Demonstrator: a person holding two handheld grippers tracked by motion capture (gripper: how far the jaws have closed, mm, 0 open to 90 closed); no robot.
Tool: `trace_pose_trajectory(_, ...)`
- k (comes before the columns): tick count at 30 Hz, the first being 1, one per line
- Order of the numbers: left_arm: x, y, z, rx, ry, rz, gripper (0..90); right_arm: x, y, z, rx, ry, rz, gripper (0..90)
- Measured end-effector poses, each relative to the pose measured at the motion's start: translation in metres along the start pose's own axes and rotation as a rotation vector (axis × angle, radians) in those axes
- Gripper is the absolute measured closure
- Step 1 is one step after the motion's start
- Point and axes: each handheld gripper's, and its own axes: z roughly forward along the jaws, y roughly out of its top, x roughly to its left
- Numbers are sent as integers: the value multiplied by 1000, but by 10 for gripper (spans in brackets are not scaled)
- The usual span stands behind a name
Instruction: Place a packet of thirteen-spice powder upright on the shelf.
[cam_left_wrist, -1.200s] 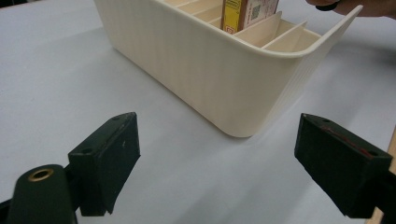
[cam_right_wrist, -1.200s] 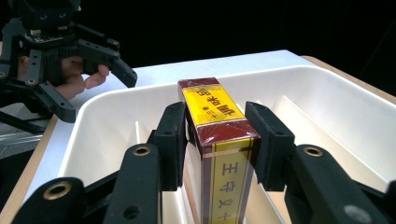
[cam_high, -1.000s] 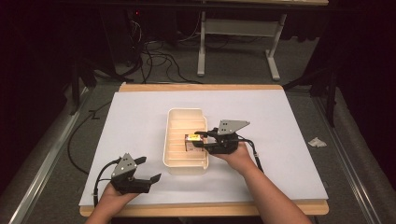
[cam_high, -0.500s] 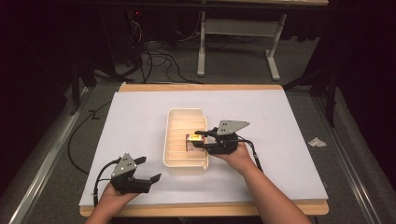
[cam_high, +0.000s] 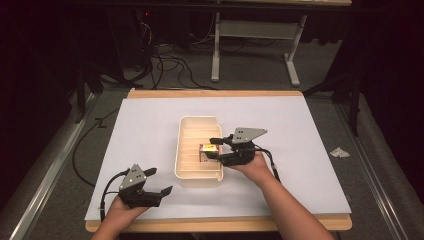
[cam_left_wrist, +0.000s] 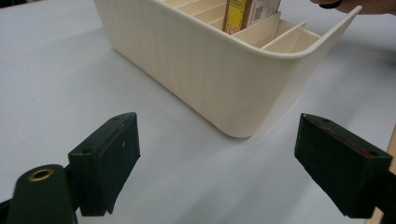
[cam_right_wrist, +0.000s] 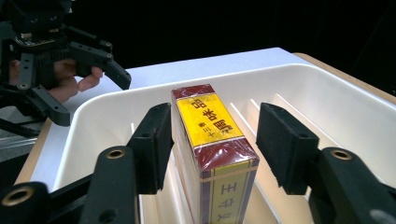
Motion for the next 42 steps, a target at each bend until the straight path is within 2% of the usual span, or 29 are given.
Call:
trace_pose_trajectory(5, 0, 0, 0, -3, -1, -4, 148, 3, 3, -2, 7, -14, 0, 349)
trace_pose_trajectory(14, 0, 1, -1, -5, -2, -2, 148, 7, 7, -11, 10, -62, -4, 311)
trace_pose_trajectory(18, 0, 1, -1, -9, -1, -4, 148, 9, 9, -19, 5, -79, -6, 305)
trace_pose_trajectory(24, 0, 2, -2, -11, 2, -5, 148, 10, 9, -39, -1, -128, 2, 292)
trace_pose_trajectory(25, 0, 2, -2, -14, 2, -10, 148, 11, 8, -47, -5, -151, 7, 289)
trace_pose_trajectory(26, 0, 2, -2, -15, 2, -11, 148, 11, 8, -47, -5, -151, 7, 289)
trace_pose_trajectory(29, 0, 2, -2, -18, 3, -15, 148, 11, 5, -61, -6, -189, 19, 279)
trace_pose_trajectory(31, 1, 3, -2, -19, 6, -10, 148, 11, 1, -77, -6, -235, 29, 269)
trace_pose_trajectory(32, 1, 3, -2, -19, 6, -10, 148, 11, 1, -77, -6, -235, 29, 269)
trace_pose_trajectory(35, 1, 3, -3, -25, 9, -16, 148, 15, -8, -101, -12, -310, 44, 246)
trace_pose_trajectory(37, 1, 3, -3, -28, 9, -19, 148, 17, -10, -106, -12, -325, 50, 243)
trace_pose_trajectory(40, 2, 4, -2, -28, 15, -15, 148, 22, -20, -125, 14, -395, 63, 221)
trace_pose_trajectory(42, 2, 4, -2, -29, 17, -16, 149, 27, -28, -138, 14, -435, 82, 216)
